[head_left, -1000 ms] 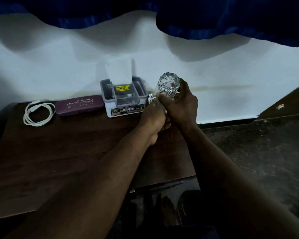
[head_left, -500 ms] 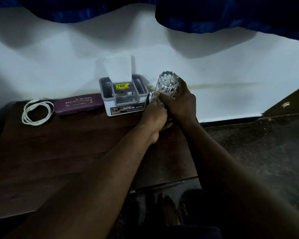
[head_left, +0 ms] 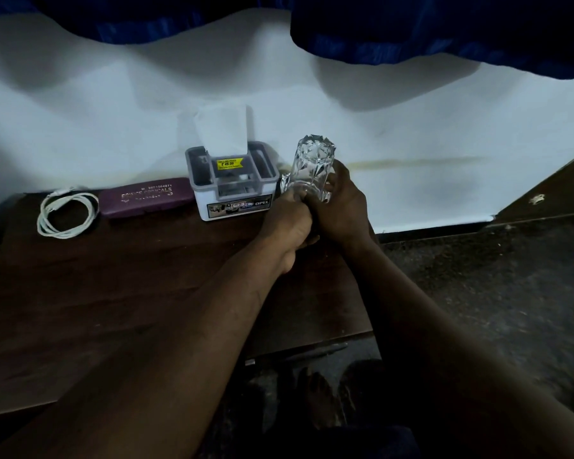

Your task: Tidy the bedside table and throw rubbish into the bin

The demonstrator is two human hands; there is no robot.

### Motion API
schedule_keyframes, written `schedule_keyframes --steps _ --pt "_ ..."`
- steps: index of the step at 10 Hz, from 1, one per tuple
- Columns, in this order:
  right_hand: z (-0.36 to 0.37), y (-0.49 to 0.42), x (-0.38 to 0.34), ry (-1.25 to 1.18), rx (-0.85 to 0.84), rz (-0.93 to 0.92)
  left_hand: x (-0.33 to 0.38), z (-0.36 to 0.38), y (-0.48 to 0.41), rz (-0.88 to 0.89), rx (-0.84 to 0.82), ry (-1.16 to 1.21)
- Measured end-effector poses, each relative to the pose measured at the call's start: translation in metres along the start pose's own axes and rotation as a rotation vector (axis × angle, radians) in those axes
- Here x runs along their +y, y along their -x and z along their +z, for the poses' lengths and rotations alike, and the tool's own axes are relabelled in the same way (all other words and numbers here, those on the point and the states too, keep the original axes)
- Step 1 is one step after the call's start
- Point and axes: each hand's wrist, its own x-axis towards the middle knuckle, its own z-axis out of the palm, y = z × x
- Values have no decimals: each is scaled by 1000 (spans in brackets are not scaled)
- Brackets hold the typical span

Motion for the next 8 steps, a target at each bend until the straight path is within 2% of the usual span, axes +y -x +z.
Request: schedule_keyframes --steps 4,7,8 --pt "-3 21 1 117 26 60 -9 -7 7 31 4 -43" --pt "-22 71 -25 84 -2 74 -27 -25 35 161 29 -345" --pt "-26 96 -40 76 -32 38 -28 -38 51 177 121 -370"
